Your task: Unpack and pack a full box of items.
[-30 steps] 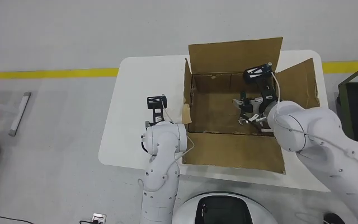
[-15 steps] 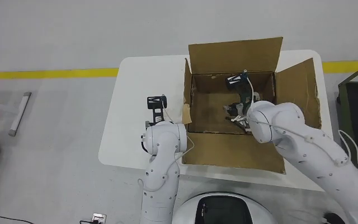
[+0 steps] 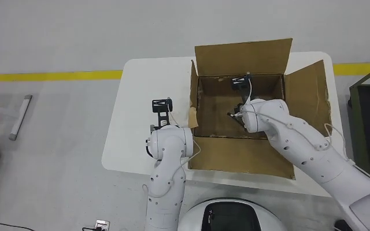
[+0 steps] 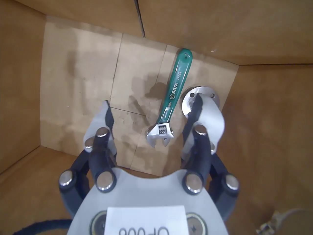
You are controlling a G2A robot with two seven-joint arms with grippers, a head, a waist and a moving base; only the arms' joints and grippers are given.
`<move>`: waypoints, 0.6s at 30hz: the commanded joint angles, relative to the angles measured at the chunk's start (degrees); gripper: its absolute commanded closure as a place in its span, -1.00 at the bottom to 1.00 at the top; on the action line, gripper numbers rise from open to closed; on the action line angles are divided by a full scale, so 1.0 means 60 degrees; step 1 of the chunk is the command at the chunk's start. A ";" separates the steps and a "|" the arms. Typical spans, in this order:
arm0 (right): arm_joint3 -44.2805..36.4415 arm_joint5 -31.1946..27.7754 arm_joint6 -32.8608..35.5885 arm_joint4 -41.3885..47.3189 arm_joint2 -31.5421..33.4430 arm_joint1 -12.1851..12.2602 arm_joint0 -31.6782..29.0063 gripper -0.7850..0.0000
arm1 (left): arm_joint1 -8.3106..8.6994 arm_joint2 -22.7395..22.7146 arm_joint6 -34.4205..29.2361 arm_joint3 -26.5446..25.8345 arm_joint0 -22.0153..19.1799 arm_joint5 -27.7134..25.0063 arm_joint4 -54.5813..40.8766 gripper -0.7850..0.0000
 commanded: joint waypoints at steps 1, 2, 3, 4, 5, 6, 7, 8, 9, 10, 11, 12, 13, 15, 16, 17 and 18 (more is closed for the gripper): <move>0.0171 0.0005 -0.0004 -0.0094 -0.0007 -0.0074 0.0013 -0.15 | 0.0000 0.0000 0.0000 0.0000 0.0000 0.0000 0.0000 -1.00; 0.0237 0.0022 -0.0021 -0.0122 0.0013 -0.0118 0.0021 -0.11 | 0.0000 0.0000 0.0000 0.0000 0.0000 0.0000 0.0000 -1.00; 0.0304 0.0035 -0.0035 -0.0173 0.0031 -0.0157 0.0021 -0.08 | 0.0000 0.0000 0.0000 0.0000 0.0000 0.0000 0.0000 -1.00; 0.0363 0.0027 -0.0027 -0.0198 0.0058 -0.0196 0.0018 -0.10 | 0.0000 0.0000 0.0000 0.0000 0.0000 0.0000 0.0000 -1.00; 0.0450 0.0010 -0.0009 -0.0219 0.0103 -0.0230 0.0016 -0.16 | 0.0000 0.0000 0.0000 0.0000 0.0000 0.0000 0.0000 -1.00; 0.0508 0.0010 -0.0009 -0.0271 0.0146 -0.0264 0.0015 -0.20 | 0.0000 0.0000 0.0000 0.0000 0.0000 0.0000 0.0000 -1.00; 0.0547 -0.0013 0.0014 -0.0326 0.0180 -0.0297 0.0006 -0.30 | 0.0000 0.0000 0.0000 0.0000 0.0000 0.0000 0.0000 -1.00; 0.0587 -0.0035 0.0036 -0.0382 0.0224 -0.0326 -0.0011 -0.33 | 0.0000 0.0000 0.0000 0.0000 0.0000 0.0000 0.0000 -1.00; 0.0637 -0.0047 0.0048 -0.0463 0.0277 -0.0353 -0.0029 -0.34 | 0.0000 0.0000 0.0000 0.0000 0.0000 0.0000 0.0000 -1.00; 0.0674 -0.0074 0.0075 -0.0566 0.0322 -0.0379 -0.0053 -0.39 | 0.0000 0.0000 0.0000 0.0000 0.0000 0.0000 0.0000 -1.00; 0.0693 -0.0108 0.0109 -0.0623 0.0382 -0.0405 -0.0084 -0.40 | 0.0000 0.0000 0.0000 0.0000 0.0000 0.0000 0.0000 -1.00; 0.0710 -0.0141 0.0142 -0.0635 0.0461 -0.0433 -0.0119 -0.44 | 0.0000 0.0000 0.0000 0.0000 0.0000 0.0000 0.0000 -1.00; 0.0757 -0.0156 0.0156 -0.0690 0.0535 -0.0458 -0.0159 -0.33 | 0.0000 0.0000 0.0000 0.0000 0.0000 0.0000 0.0000 -1.00; 0.0811 -0.0217 0.0217 -0.0797 0.0632 -0.0518 -0.0231 -0.28 | 0.0000 0.0000 0.0000 0.0000 0.0000 0.0000 0.0000 -1.00; 0.0826 -0.0250 0.0251 -0.0833 0.0669 -0.0552 -0.0262 -0.36 | 0.0000 0.0000 0.0000 0.0000 0.0000 0.0000 0.0000 -1.00; 0.0843 -0.0277 0.0278 -0.0887 0.0704 -0.0586 -0.0282 -0.47 | 0.0000 0.0000 0.0000 0.0000 0.0000 0.0000 0.0000 -1.00; 0.0848 -0.0309 0.0310 -0.0919 0.0740 -0.0622 -0.0301 -0.58 | 0.0000 0.0000 0.0000 0.0000 0.0000 0.0000 0.0000 -1.00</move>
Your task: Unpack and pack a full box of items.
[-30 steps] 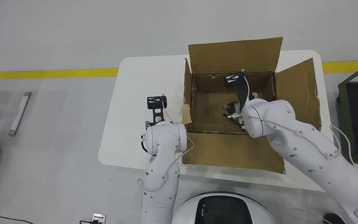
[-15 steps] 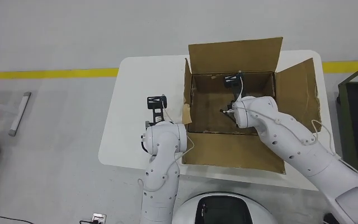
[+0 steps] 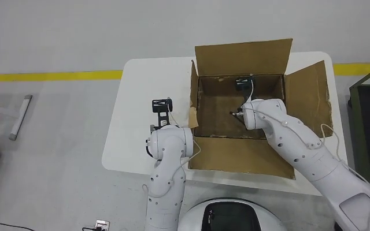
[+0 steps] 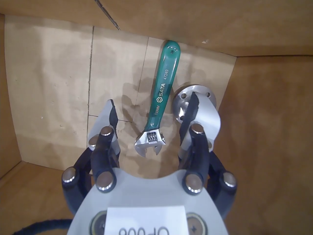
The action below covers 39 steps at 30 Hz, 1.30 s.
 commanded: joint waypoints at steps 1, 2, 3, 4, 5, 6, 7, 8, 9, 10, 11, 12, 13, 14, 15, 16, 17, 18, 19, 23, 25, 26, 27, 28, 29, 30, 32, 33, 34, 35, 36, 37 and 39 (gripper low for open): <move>0.0019 -0.0050 0.0049 -0.0065 0.0065 -0.0063 -0.0025 -0.58 | 0.0000 0.0000 0.0000 0.0000 0.0000 0.0000 0.0000 -1.00; 0.0047 -0.0065 0.0065 -0.0111 0.0095 -0.0100 -0.0043 -0.57 | 0.0000 0.0000 0.0000 0.0000 0.0000 0.0000 0.0000 -1.00; 0.0079 -0.0078 0.0077 -0.0152 0.0126 -0.0138 -0.0058 -0.56 | 0.0000 0.0000 0.0000 0.0000 0.0000 0.0000 0.0000 -1.00; 0.0117 -0.0090 0.0089 -0.0188 0.0156 -0.0175 -0.0073 -0.54 | 0.0000 0.0000 0.0000 0.0000 0.0000 0.0000 0.0000 -1.00; 0.0151 -0.0108 0.0107 -0.0218 0.0191 -0.0212 -0.0084 -0.55 | 0.0000 0.0000 0.0000 0.0000 0.0000 0.0000 0.0000 -1.00; 0.0187 -0.0125 0.0124 -0.0254 0.0225 -0.0248 -0.0096 -0.53 | 0.0000 0.0000 0.0000 0.0000 0.0000 0.0000 0.0000 -1.00; 0.0218 -0.0149 0.0149 -0.0249 0.0269 -0.0284 -0.0108 -0.49 | 0.0000 0.0000 0.0000 0.0000 0.0000 0.0000 0.0000 -1.00; 0.0233 -0.0177 0.0176 -0.0233 0.0316 -0.0319 -0.0118 -0.39 | 0.0000 0.0000 0.0000 0.0000 0.0000 0.0000 0.0000 -1.00; 0.0255 -0.0201 0.0200 -0.0294 0.0347 -0.0349 -0.0120 -0.11 | 0.0000 0.0000 0.0000 0.0000 0.0000 0.0000 0.0000 -1.00; 0.0261 -0.0229 0.0228 -0.0281 0.0395 -0.0382 -0.0135 0.01 | 0.0000 0.0000 0.0000 0.0000 0.0000 0.0000 0.0000 -1.00; 0.0264 -0.0249 0.0248 -0.0240 0.0456 -0.0414 -0.0153 0.03 | 0.0000 0.0000 0.0000 0.0000 0.0000 0.0000 0.0000 -1.00; 0.0273 -0.0283 0.0282 -0.0214 0.0509 -0.0442 -0.0170 0.08 | 0.0000 0.0000 0.0000 0.0000 0.0000 0.0000 0.0000 -1.00; 0.0290 -0.0309 0.0308 -0.0265 0.0544 -0.0466 -0.0179 0.09 | 0.0000 0.0000 0.0000 0.0000 0.0000 0.0000 0.0000 -1.00; 0.0290 -0.0352 0.0350 -0.0226 0.0594 -0.0495 -0.0197 0.09 | 0.0000 0.0000 0.0000 0.0000 0.0000 0.0000 0.0000 -1.00; 0.0280 -0.0394 0.0393 -0.0174 0.0643 -0.0522 -0.0213 0.12 | 0.0000 0.0000 0.0000 0.0000 0.0000 0.0000 0.0000 -1.00; 0.0280 -0.0417 0.0416 -0.0199 0.0678 -0.0545 -0.0223 0.15 | 0.0000 0.0000 0.0000 0.0000 0.0000 0.0000 0.0000 -1.00; 0.0236 -0.0429 0.0427 -0.0170 0.0718 -0.0572 -0.0243 0.18 | 0.0000 0.0000 0.0000 0.0000 0.0000 0.0000 0.0000 -1.00; 0.0173 -0.0458 0.0456 0.0005 0.0792 -0.0601 -0.0279 0.18 | 0.0000 0.0000 0.0000 0.0000 0.0000 0.0000 0.0000 -1.00; 0.0114 -0.0484 0.0482 0.0112 0.0859 -0.0622 -0.0300 0.21 | 0.0000 0.0000 0.0000 0.0000 0.0000 0.0000 0.0000 -1.00; -0.0227 -0.0639 0.0636 0.0354 0.1035 -0.0674 -0.0376 0.21 | 0.0000 0.0000 0.0000 0.0000 0.0000 0.0000 0.0000 -1.00; -0.0499 -0.0706 0.0703 0.0555 0.1136 -0.0691 -0.0421 0.20 | 0.0000 0.0000 0.0000 0.0000 0.0000 0.0000 0.0000 -1.00; -0.0601 -0.0703 0.0689 0.0542 0.1199 -0.0688 -0.0433 0.15 | 0.0000 0.0000 0.0000 0.0000 0.0000 0.0000 0.0000 -1.00; -0.0701 -0.0687 0.0662 0.0478 0.1250 -0.0682 -0.0459 0.12 | 0.0000 0.0000 0.0000 0.0000 0.0000 0.0000 0.0000 -1.00; -0.0759 -0.0602 0.0599 0.0385 0.1338 -0.0673 -0.0487 0.08 | 0.0000 0.0000 0.0000 0.0000 0.0000 0.0000 0.0000 -1.00; -0.0791 -0.0536 0.0534 0.0341 0.1434 -0.0667 -0.0531 0.08 | 0.0000 0.0000 0.0000 0.0000 0.0000 0.0000 0.0000 -1.00; -0.0795 -0.0437 0.0435 0.0382 0.1563 -0.0667 -0.0577 0.08 | 0.0000 0.0000 0.0000 0.0000 0.0000 0.0000 0.0000 -1.00; -0.0708 -0.0269 0.0266 0.0413 0.1743 -0.0677 -0.0648 0.04 | 0.0000 0.0000 0.0000 0.0000 0.0000 0.0000 0.0000 -1.00; -0.0654 -0.0202 0.0200 0.0439 0.1796 -0.0690 -0.0661 -0.23 | 0.0000 0.0000 0.0000 0.0000 0.0000 0.0000 0.0000 -1.00; -0.0592 -0.0132 0.0129 0.0452 0.1830 -0.0706 -0.0668 -0.13 | 0.0000 0.0000 0.0000 0.0000 0.0000 0.0000 0.0000 -1.00; -0.0525 -0.0100 0.0098 0.0503 0.1850 -0.0726 -0.0666 -0.04 | 0.0000 0.0000 0.0000 0.0000 0.0000 0.0000 0.0000 -1.00; -0.0471 -0.0084 0.0082 0.0555 0.1864 -0.0747 -0.0647 -0.08 | 0.0000 0.0000 0.0000 0.0000 0.0000 0.0000 0.0000 -1.00; -0.0370 -0.0014 0.0012 0.0534 0.1889 -0.0764 -0.0623 -0.04 | 0.0000 0.0000 0.0000 0.0000 0.0000 0.0000 0.0000 -1.00; -0.0218 0.0034 -0.0036 0.0527 0.1893 -0.0805 -0.0572 0.04 | 0.0000 0.0000 0.0000 0.0000 0.0000 0.0000 0.0000 -1.00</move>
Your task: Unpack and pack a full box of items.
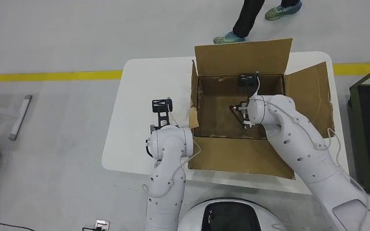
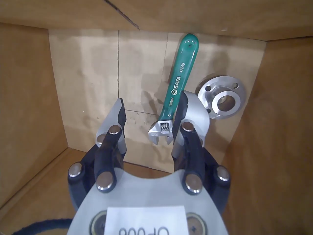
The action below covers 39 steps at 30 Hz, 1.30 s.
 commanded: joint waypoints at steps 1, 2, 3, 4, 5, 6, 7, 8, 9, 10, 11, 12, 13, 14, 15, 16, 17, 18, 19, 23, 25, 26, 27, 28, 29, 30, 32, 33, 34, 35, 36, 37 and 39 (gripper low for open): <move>0.0150 0.0010 -0.0008 0.0009 0.0007 -0.0035 0.0047 0.05 | 0.0000 0.0000 0.0000 0.0000 0.0000 0.0000 0.0000 -1.00; 0.0227 0.0039 -0.0037 -0.0004 0.0023 -0.0055 0.0071 0.06 | 0.0000 0.0000 0.0000 0.0000 0.0000 0.0000 0.0000 -1.00; 0.0296 0.0058 -0.0056 -0.0031 0.0025 -0.0075 0.0090 0.05 | 0.0000 0.0000 0.0000 0.0000 0.0000 0.0000 0.0000 -1.00; 0.0365 0.0045 -0.0043 -0.0022 0.0029 -0.0095 0.0103 0.04 | 0.0000 0.0000 0.0000 0.0000 0.0000 0.0000 0.0000 -1.00; 0.0419 0.0074 -0.0072 0.0004 0.0061 -0.0117 0.0119 0.01 | 0.0000 0.0000 0.0000 0.0000 0.0000 0.0000 0.0000 -1.00; 0.0452 0.0074 -0.0072 0.0008 0.0072 -0.0137 0.0129 -0.04 | 0.0000 0.0000 0.0000 0.0000 0.0000 0.0000 0.0000 -1.00; 0.0461 0.0062 -0.0060 0.0010 0.0095 -0.0154 0.0139 -0.07 | 0.0000 0.0000 0.0000 0.0000 0.0000 0.0000 0.0000 -1.00; 0.0457 0.0049 -0.0046 -0.0051 0.0107 -0.0165 0.0140 -0.13 | 0.0000 0.0000 0.0000 0.0000 0.0000 0.0000 0.0000 -1.00; 0.0458 0.0023 -0.0021 -0.0099 0.0126 -0.0177 0.0132 -0.25 | 0.0000 0.0000 0.0000 0.0000 0.0000 0.0000 0.0000 -1.00; 0.0443 -0.0005 0.0007 -0.0132 0.0156 -0.0188 0.0124 -0.35 | 0.0000 0.0000 0.0000 0.0000 0.0000 0.0000 0.0000 -1.00; 0.0432 -0.0049 0.0052 -0.0176 0.0184 -0.0197 0.0112 -0.44 | 0.0000 0.0000 0.0000 0.0000 0.0000 0.0000 0.0000 -1.00; 0.0413 -0.0088 0.0091 -0.0226 0.0219 -0.0207 0.0102 -0.60 | 0.0000 0.0000 0.0000 0.0000 0.0000 0.0000 0.0000 -1.00; 0.0376 -0.0119 0.0122 -0.0256 0.0268 -0.0216 0.0085 -0.67 | 0.0000 0.0000 0.0000 0.0000 0.0000 0.0000 0.0000 -1.00; 0.0346 -0.0146 0.0149 -0.0305 0.0307 -0.0226 0.0062 -0.63 | 0.0000 0.0000 0.0000 0.0000 0.0000 0.0000 0.0000 -1.00; 0.0321 -0.0174 0.0177 -0.0364 0.0335 -0.0237 0.0040 -0.65 | 0.0000 0.0000 0.0000 0.0000 0.0000 0.0000 0.0000 -1.00; 0.0315 -0.0197 0.0199 -0.0418 0.0367 -0.0249 0.0020 -0.68 | 0.0000 0.0000 0.0000 0.0000 0.0000 0.0000 0.0000 -1.00; 0.0321 -0.0214 0.0217 -0.0466 0.0398 -0.0262 0.0005 -0.69 | 0.0000 0.0000 0.0000 0.0000 0.0000 0.0000 0.0000 -1.00; 0.0352 -0.0225 0.0227 -0.0525 0.0424 -0.0276 -0.0009 -0.63 | 0.0000 0.0000 0.0000 0.0000 0.0000 0.0000 0.0000 -1.00; 0.0384 -0.0236 0.0238 -0.0550 0.0445 -0.0295 -0.0022 -0.61 | 0.0000 0.0000 0.0000 0.0000 0.0000 0.0000 0.0000 -1.00; 0.0563 -0.0302 0.0305 -0.0690 0.0462 -0.0376 -0.0010 -0.43 | 0.0000 0.0000 0.0000 0.0000 0.0000 0.0000 0.0000 -1.00; 0.0660 -0.0336 0.0338 -0.0743 0.0464 -0.0419 0.0024 -0.36 | 0.0000 0.0000 0.0000 0.0000 0.0000 0.0000 0.0000 -1.00; 0.0728 -0.0356 0.0358 -0.0768 0.0460 -0.0440 0.0035 -0.36 | 0.0000 0.0000 0.0000 0.0000 0.0000 0.0000 0.0000 -1.00; 0.0780 -0.0373 0.0375 -0.0785 0.0457 -0.0463 0.0059 -0.33 | 0.0000 0.0000 0.0000 0.0000 0.0000 0.0000 0.0000 -1.00; 0.0846 -0.0396 0.0398 -0.0796 0.0448 -0.0485 0.0079 -0.32 | 0.0000 0.0000 0.0000 0.0000 0.0000 0.0000 0.0000 -1.00; 0.0897 -0.0413 0.0415 -0.0804 0.0445 -0.0507 0.0107 -0.29 | 0.0000 0.0000 0.0000 0.0000 0.0000 0.0000 0.0000 -1.00; 0.0945 -0.0422 0.0424 -0.0810 0.0448 -0.0527 0.0128 -0.24 | 0.0000 0.0000 0.0000 0.0000 0.0000 0.0000 0.0000 -1.00; 0.1004 -0.0465 0.0466 -0.0866 0.0425 -0.0567 0.0163 0.08 | 0.0000 0.0000 0.0000 0.0000 0.0000 0.0000 0.0000 -1.00; 0.1041 -0.0478 0.0479 -0.0886 0.0425 -0.0586 0.0174 0.10 | 0.0000 0.0000 0.0000 0.0000 0.0000 0.0000 0.0000 -1.00; 0.1064 -0.0507 0.0509 -0.0901 0.0420 -0.0604 0.0187 0.11 | 0.0000 0.0000 0.0000 0.0000 0.0000 0.0000 0.0000 -1.00; 0.1095 -0.0521 0.0523 -0.0918 0.0430 -0.0620 0.0199 0.10 | 0.0000 0.0000 0.0000 0.0000 0.0000 0.0000 0.0000 -1.00; 0.1129 -0.0535 0.0536 -0.0933 0.0440 -0.0636 0.0206 0.09 | 0.0000 0.0000 0.0000 0.0000 0.0000 0.0000 0.0000 -1.00; 0.1145 -0.0549 0.0550 -0.0950 0.0444 -0.0653 0.0212 0.10 | 0.0000 0.0000 0.0000 0.0000 0.0000 0.0000 0.0000 -1.00; 0.1183 -0.0585 0.0587 -0.0975 0.0449 -0.0686 0.0208 0.12 | 0.0000 0.0000 0.0000 0.0000 0.0000 0.0000 0.0000 -1.00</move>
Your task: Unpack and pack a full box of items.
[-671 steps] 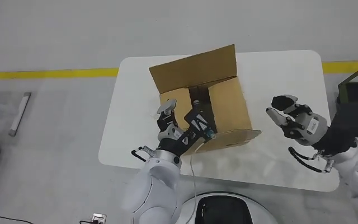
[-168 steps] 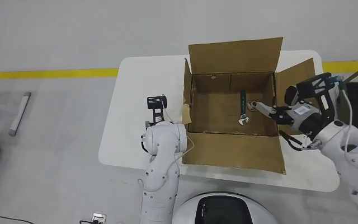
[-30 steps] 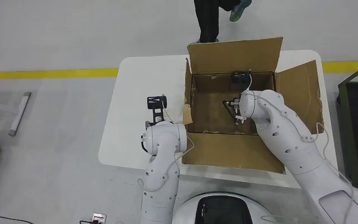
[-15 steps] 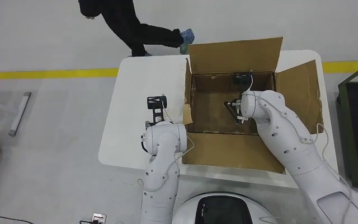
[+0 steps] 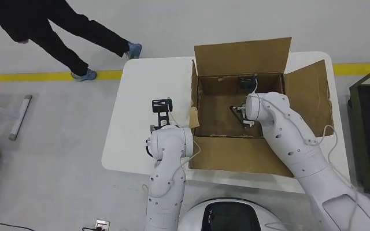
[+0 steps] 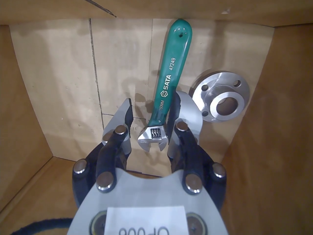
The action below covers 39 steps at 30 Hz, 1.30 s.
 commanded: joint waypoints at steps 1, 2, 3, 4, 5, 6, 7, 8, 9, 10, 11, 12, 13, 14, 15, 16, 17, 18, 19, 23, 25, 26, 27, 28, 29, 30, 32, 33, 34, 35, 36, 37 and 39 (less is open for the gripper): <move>0.0024 -0.0033 0.0034 -0.0029 0.0008 -0.0025 -0.0003 0.16 | 0.0000 0.0000 0.0000 0.0000 0.0000 0.0000 0.0000 -1.00; 0.0041 -0.0056 0.0058 -0.0049 0.0018 -0.0039 -0.0009 0.18 | 0.0000 0.0000 0.0000 0.0000 0.0000 0.0000 0.0000 -1.00; 0.0051 -0.0075 0.0076 -0.0070 0.0035 -0.0051 -0.0008 0.22 | 0.0000 0.0000 0.0000 0.0000 0.0000 0.0000 0.0000 -1.00; 0.0058 -0.0085 0.0086 -0.0092 0.0052 -0.0064 -0.0011 0.33 | 0.0000 0.0000 0.0000 0.0000 0.0000 0.0000 0.0000 -1.00; 0.0069 -0.0097 0.0098 -0.0129 0.0065 -0.0075 -0.0014 0.55 | 0.0000 0.0000 0.0000 0.0000 0.0000 0.0000 0.0000 -1.00; 0.0071 -0.0107 0.0108 -0.0154 0.0081 -0.0087 -0.0017 0.65 | 0.0000 0.0000 0.0000 0.0000 0.0000 0.0000 0.0000 -1.00; 0.0079 -0.0117 0.0118 -0.0184 0.0099 -0.0099 -0.0025 0.91 | 0.0000 0.0000 0.0000 0.0000 0.0000 0.0000 0.0000 -1.00; 0.0082 -0.0128 0.0129 -0.0218 0.0115 -0.0109 -0.0030 1.00 | 0.0000 0.0000 0.0000 0.0000 0.0000 0.0000 0.0000 -1.00; 0.0079 -0.0139 0.0140 -0.0241 0.0132 -0.0121 -0.0036 1.00 | 0.0000 0.0000 0.0000 0.0000 0.0000 0.0000 0.0000 -1.00; 0.0071 -0.0147 0.0148 -0.0258 0.0150 -0.0134 -0.0043 1.00 | 0.0000 0.0000 0.0000 0.0000 0.0000 0.0000 0.0000 -1.00; 0.0051 -0.0162 0.0164 -0.0270 0.0160 -0.0146 -0.0058 1.00 | 0.0000 0.0000 0.0000 0.0000 0.0000 0.0000 0.0000 -1.00; 0.0014 -0.0188 0.0189 -0.0290 0.0154 -0.0159 -0.0079 1.00 | 0.0000 0.0000 0.0000 0.0000 0.0000 0.0000 0.0000 -1.00; -0.0030 -0.0209 0.0210 -0.0305 0.0156 -0.0172 -0.0103 1.00 | 0.0000 0.0000 0.0000 0.0000 0.0000 0.0000 0.0000 -1.00; -0.0097 -0.0251 0.0252 -0.0293 0.0155 -0.0184 -0.0133 1.00 | 0.0000 0.0000 0.0000 0.0000 0.0000 0.0000 0.0000 -1.00; -0.0180 -0.0285 0.0286 -0.0312 0.0151 -0.0194 -0.0161 1.00 | 0.0000 0.0000 0.0000 0.0000 0.0000 0.0000 0.0000 -1.00; -0.0279 -0.0327 0.0328 -0.0342 0.0141 -0.0201 -0.0198 1.00 | 0.0000 0.0000 0.0000 0.0000 0.0000 0.0000 0.0000 -1.00; -0.0416 -0.0404 0.0404 -0.0388 0.0107 -0.0207 -0.0236 1.00 | 0.0000 0.0000 0.0000 0.0000 0.0000 0.0000 0.0000 -1.00; -0.0526 -0.0458 0.0459 -0.0457 0.0101 -0.0206 -0.0281 1.00 | 0.0000 0.0000 0.0000 0.0000 0.0000 0.0000 0.0000 -1.00; -0.0672 -0.0521 0.0522 -0.0554 0.0077 -0.0204 -0.0330 1.00 | 0.0000 0.0000 0.0000 0.0000 0.0000 0.0000 0.0000 -1.00; -0.1262 -0.0919 0.0789 -0.0934 -0.0039 -0.0178 -0.0568 1.00 | 0.0000 0.0000 0.0000 0.0000 0.0000 0.0000 0.0000 -1.00; -0.1407 -0.1168 0.0979 -0.0978 -0.0056 -0.0167 -0.0675 1.00 | 0.0000 0.0000 0.0000 0.0000 0.0000 0.0000 0.0000 -1.00; -0.1448 -0.1291 0.1045 -0.0991 -0.0044 -0.0160 -0.0704 1.00 | 0.0000 0.0000 0.0000 0.0000 0.0000 0.0000 0.0000 -1.00; -0.1471 -0.1479 0.1141 -0.1024 -0.0066 -0.0154 -0.0727 1.00 | 0.0000 0.0000 0.0000 0.0000 0.0000 0.0000 0.0000 -1.00; -0.1504 -0.1605 0.1228 -0.0997 -0.0047 -0.0150 -0.0738 1.00 | 0.0000 0.0000 0.0000 0.0000 0.0000 0.0000 0.0000 -1.00; -0.1542 -0.1633 0.1257 -0.1014 -0.0006 -0.0146 -0.0744 1.00 | 0.0000 0.0000 0.0000 0.0000 0.0000 0.0000 0.0000 -1.00; -0.1611 -0.1649 0.1264 -0.1022 0.0029 -0.0144 -0.0748 1.00 | 0.0000 0.0000 0.0000 0.0000 0.0000 0.0000 0.0000 -1.00; -0.1859 -0.1461 0.1148 -0.0851 0.0228 -0.0151 -0.0737 1.00 | 0.0000 0.0000 0.0000 0.0000 0.0000 0.0000 0.0000 -1.00; -0.1944 -0.1335 0.1049 -0.0940 0.0276 -0.0152 -0.0724 1.00 | 0.0000 0.0000 0.0000 0.0000 0.0000 0.0000 0.0000 -1.00; -0.2045 -0.1123 0.0952 -0.0887 0.0335 -0.0169 -0.0688 1.00 | 0.0000 0.0000 0.0000 0.0000 0.0000 0.0000 0.0000 -1.00; -0.2062 -0.0919 0.0847 -0.0883 0.0360 -0.0188 -0.0653 1.00 | 0.0000 0.0000 0.0000 0.0000 0.0000 0.0000 0.0000 -1.00; -0.2033 -0.0729 0.0730 -0.0957 0.0336 -0.0211 -0.0597 1.00 | 0.0000 0.0000 0.0000 0.0000 0.0000 0.0000 0.0000 -1.00; -0.1999 -0.0611 0.0612 -0.1074 0.0243 -0.0241 -0.0516 0.86 | 0.0000 0.0000 0.0000 0.0000 0.0000 0.0000 0.0000 -1.00; -0.1834 -0.0433 0.0434 -0.1266 0.0037 -0.0312 -0.0364 -1.00 | 0.0000 0.0000 0.0000 0.0000 0.0000 0.0000 0.0000 -1.00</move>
